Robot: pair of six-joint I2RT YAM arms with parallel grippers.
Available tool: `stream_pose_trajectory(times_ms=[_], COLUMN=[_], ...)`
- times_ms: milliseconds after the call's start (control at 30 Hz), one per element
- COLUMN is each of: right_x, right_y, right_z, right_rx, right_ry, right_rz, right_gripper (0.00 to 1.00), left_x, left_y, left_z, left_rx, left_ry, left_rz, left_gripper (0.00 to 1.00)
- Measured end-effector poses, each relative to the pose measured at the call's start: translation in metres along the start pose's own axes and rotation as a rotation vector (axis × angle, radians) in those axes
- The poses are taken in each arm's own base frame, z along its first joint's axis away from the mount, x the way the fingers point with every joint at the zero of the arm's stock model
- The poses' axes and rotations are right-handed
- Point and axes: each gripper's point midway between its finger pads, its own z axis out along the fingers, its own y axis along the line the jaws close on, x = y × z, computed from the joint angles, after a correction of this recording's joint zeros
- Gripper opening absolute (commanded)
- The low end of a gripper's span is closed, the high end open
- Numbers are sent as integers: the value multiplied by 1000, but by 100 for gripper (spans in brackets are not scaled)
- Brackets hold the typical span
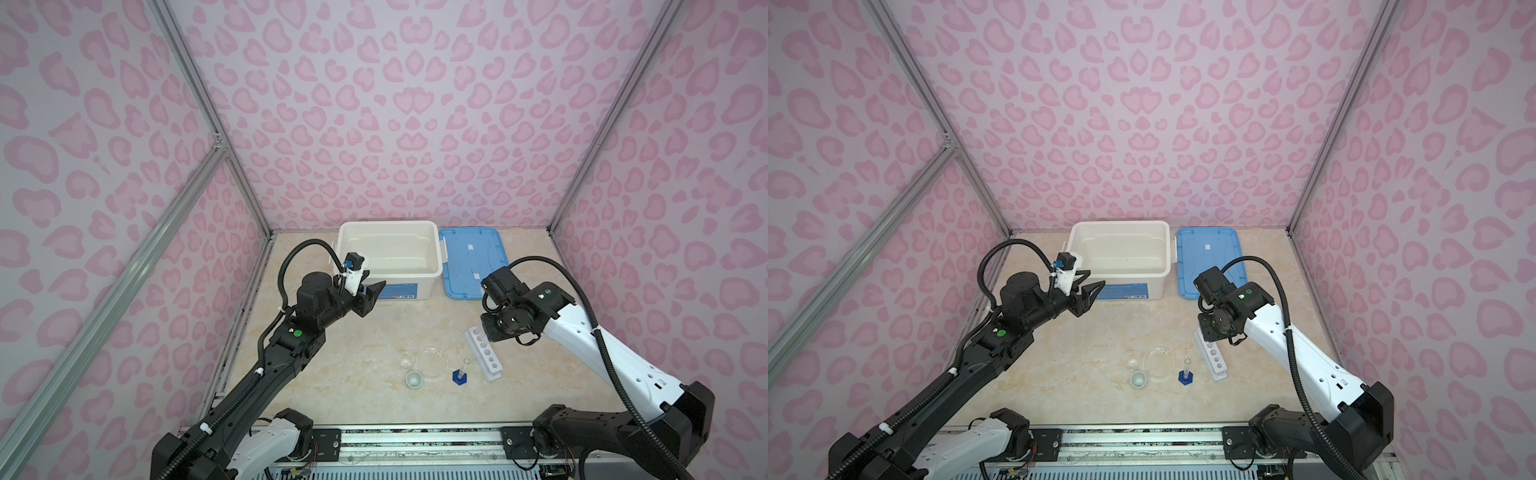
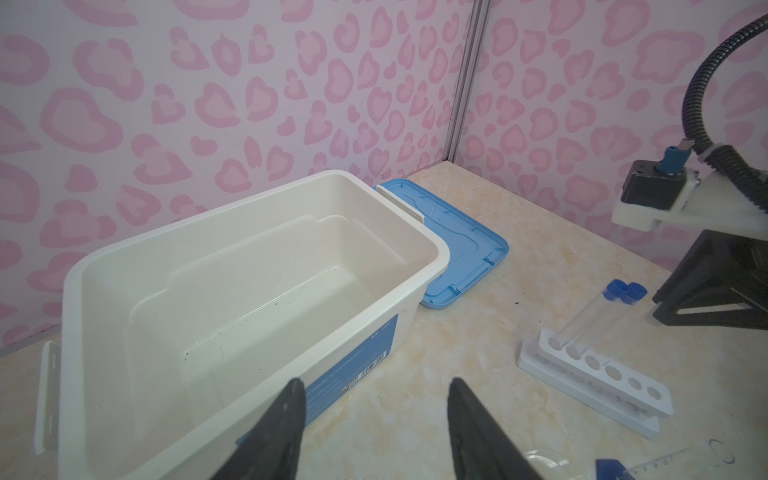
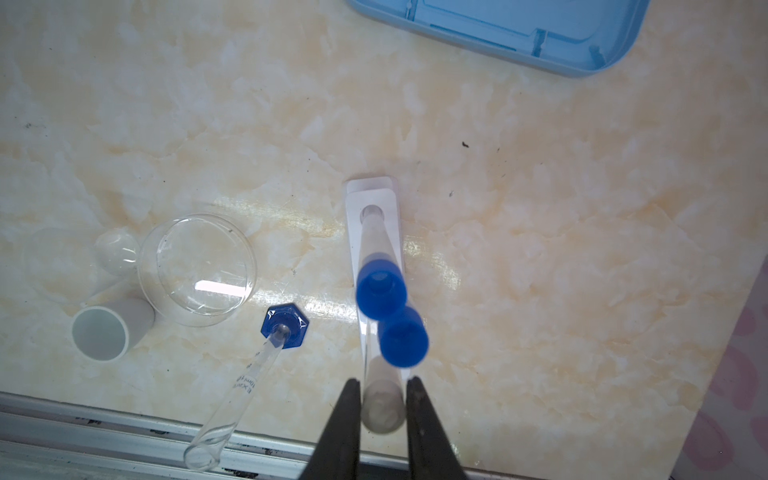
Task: Organize the chemistry lab equipment
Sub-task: 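Lower the white-capped glass tube into the rack's third hole with the right gripper, then open the right gripper and raise it off the tube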
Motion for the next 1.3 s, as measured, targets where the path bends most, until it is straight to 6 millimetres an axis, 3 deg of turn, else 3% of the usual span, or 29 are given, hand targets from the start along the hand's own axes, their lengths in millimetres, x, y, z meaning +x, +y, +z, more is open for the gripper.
stream_pose_trajectory(times_ms=[400,800,1067,1300], right_x=[-8,-25,-31,-32], right_y=[-1,5,36,82], right_z=[-8,-43,-66,-55], right_rx=[7,-23,-67,-137], right_ry=[-27,-112,-172,-193], right_rz=[-7,-43,-179,-328], right_gripper=[21,23,26,32], left_x=[-1,-1,-7,-11], left_y=[0,-1,-3,-1], left_z=[-1,-2,-7,-16], left_rx=[0,3,4,-7], left_ry=[-2,-2,-11,-34], left_rz=[2,2,-3,-40], left_gripper=[57,57,57,57])
